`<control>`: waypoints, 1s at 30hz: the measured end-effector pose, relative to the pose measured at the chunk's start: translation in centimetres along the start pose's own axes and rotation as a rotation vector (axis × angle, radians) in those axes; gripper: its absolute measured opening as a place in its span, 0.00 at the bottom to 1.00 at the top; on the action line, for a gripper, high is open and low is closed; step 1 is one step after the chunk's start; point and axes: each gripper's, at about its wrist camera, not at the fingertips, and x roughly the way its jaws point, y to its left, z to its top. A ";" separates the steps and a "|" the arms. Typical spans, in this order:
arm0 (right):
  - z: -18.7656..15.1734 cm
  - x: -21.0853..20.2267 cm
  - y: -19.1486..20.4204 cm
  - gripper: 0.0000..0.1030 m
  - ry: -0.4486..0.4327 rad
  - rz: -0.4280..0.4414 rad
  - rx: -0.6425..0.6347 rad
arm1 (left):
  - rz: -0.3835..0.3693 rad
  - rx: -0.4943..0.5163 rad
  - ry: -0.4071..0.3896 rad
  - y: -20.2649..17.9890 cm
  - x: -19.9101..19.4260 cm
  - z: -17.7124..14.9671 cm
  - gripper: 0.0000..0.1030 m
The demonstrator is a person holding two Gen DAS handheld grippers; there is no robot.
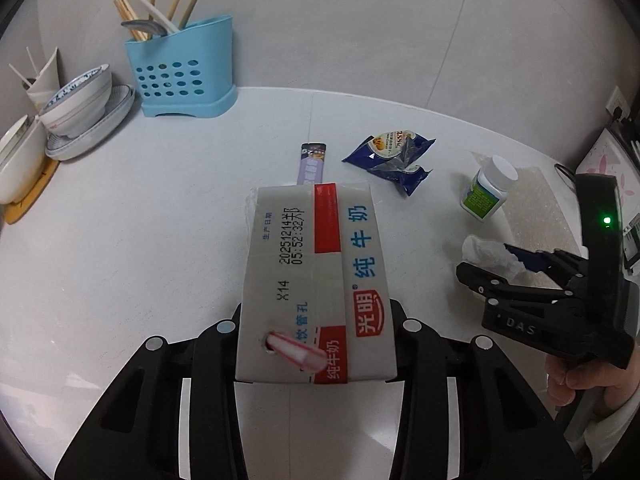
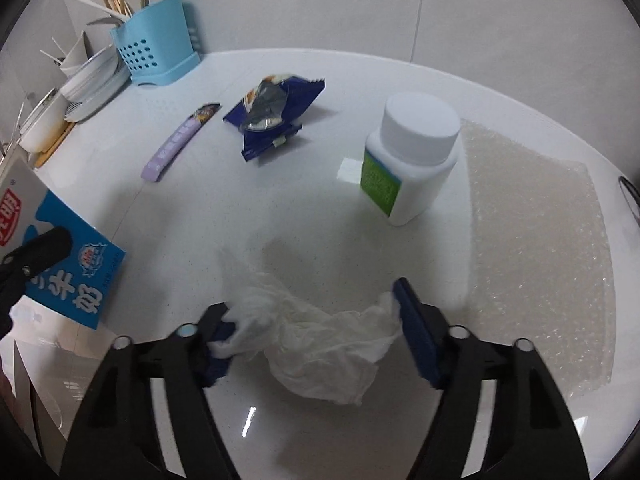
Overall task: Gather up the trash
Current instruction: 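Grasp the white milk carton with left tool while right tool grasps the white tissue, then carry the milk carton and tissue down over the trash bin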
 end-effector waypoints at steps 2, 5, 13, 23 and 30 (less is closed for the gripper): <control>0.1 -0.1 0.1 0.51 -0.010 -0.019 0.016 | -0.004 -0.005 0.004 0.3 -0.2 -0.1 0.38; 0.2 -0.3 -0.1 0.33 -0.002 -0.009 0.034 | -0.007 -0.004 0.006 0.6 -0.6 -0.2 0.38; -1.5 -1.2 -0.7 0.07 0.016 0.012 0.093 | -0.023 0.011 0.022 0.3 -1.3 -0.7 0.38; -3.1 -5.0 -0.5 0.07 -0.033 0.018 0.109 | -0.015 0.030 0.033 -0.5 -2.6 -1.6 0.38; -4.8 -7.4 0.0 0.07 -0.054 0.011 0.123 | -0.008 0.041 0.042 -1.1 -3.8 -2.5 0.38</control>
